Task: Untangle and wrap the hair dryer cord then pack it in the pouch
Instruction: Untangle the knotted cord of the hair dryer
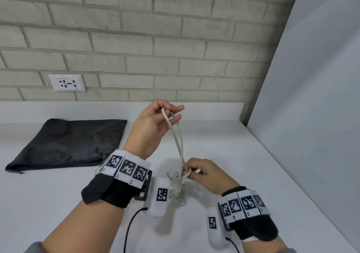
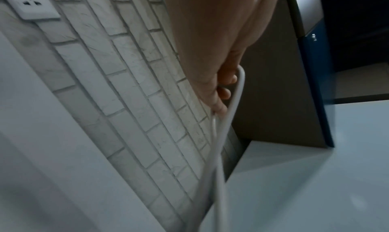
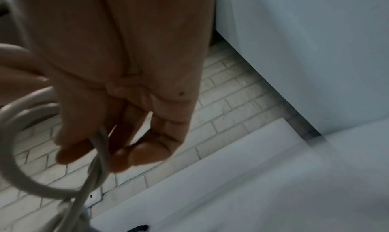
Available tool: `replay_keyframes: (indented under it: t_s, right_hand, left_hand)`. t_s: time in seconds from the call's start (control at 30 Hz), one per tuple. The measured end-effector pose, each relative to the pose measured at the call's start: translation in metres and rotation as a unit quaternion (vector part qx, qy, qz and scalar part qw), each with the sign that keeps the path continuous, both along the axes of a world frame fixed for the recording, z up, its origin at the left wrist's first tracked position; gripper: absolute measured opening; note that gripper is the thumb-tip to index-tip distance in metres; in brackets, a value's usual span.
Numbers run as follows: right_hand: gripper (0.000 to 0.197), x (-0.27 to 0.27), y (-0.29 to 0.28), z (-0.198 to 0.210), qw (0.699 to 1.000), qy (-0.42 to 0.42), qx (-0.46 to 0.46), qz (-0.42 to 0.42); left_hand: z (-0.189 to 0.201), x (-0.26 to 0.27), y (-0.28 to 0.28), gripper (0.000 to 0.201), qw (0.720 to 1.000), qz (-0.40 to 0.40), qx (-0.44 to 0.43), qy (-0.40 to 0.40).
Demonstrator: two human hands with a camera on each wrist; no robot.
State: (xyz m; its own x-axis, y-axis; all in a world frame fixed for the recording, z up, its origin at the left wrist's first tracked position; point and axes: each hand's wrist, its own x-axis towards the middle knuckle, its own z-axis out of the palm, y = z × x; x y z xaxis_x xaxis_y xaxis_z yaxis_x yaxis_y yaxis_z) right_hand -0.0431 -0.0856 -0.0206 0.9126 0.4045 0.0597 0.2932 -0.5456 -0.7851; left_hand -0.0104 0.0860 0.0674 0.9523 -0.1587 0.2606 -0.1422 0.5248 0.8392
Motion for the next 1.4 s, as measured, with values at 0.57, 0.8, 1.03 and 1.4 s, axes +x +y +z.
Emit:
replay_keyframes:
  t_s: [0.57,0.8,1.03,1.4]
  right_hand:
    - [0.016,0.011,0.001,-0.011,0.978,0.028,0.129,-0.164]
    - [0.028,0.002,-0.01,-0.008,0.993,0.013,0.041,-0.109]
    - [0.025,-0.001,-0.003,-0.003,0.982,-0.09,0.094,-0.139]
    - [0.028,-0.002,-0.005,-0.008,0.978,-0.086,0.106,-0.16]
  left_hand:
    - [-0.045,-0.019,-0.017,0.028,0.65,-0.071,0.755,-0.044]
    - [-0.053,0.009,-0.018,0.02,0.701,0.122,0.701,-0.049]
    - [-0.061,-0.002,-0.028,0.012,0.838,-0.02,0.54,-0.075]
    - [-0.075,0.018,-0.015,0.025,0.773,0.102,0.624,-0.044]
